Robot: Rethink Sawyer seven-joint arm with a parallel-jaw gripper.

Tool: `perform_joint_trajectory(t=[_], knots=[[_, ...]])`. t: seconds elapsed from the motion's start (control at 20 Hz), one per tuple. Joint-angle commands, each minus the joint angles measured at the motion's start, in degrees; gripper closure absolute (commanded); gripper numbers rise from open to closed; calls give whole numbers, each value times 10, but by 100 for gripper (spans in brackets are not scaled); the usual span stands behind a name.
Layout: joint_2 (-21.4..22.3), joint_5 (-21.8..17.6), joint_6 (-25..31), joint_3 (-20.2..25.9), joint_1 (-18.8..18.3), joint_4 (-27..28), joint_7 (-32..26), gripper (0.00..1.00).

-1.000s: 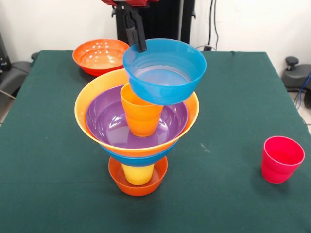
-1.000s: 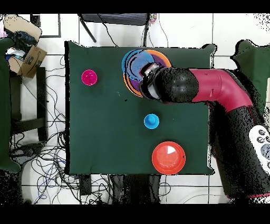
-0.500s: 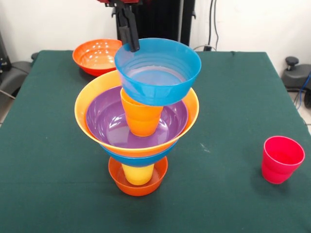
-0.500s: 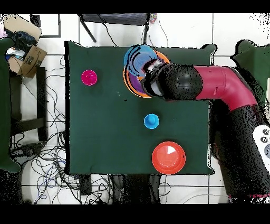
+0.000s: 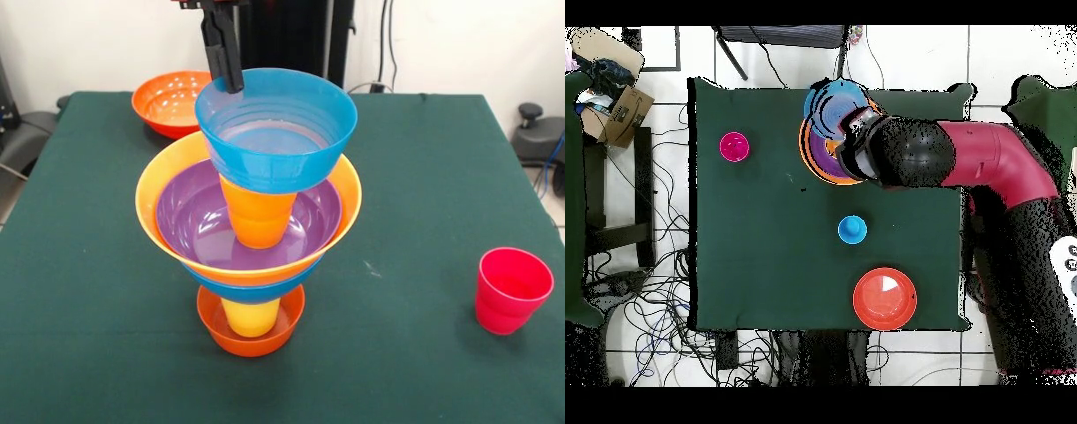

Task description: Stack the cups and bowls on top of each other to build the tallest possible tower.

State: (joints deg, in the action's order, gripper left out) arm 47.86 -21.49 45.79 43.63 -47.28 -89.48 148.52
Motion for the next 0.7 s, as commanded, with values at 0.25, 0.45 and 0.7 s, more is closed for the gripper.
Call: perform_joint_trajectory(t=[0.25,0.45,0.7], knots=[[-21,-32,1,-31,4,7,-79,100],[-20,-34,-4,-29,1,-1,-84,100],[-17,-35,-12,-26,-3,-13,-84,100]])
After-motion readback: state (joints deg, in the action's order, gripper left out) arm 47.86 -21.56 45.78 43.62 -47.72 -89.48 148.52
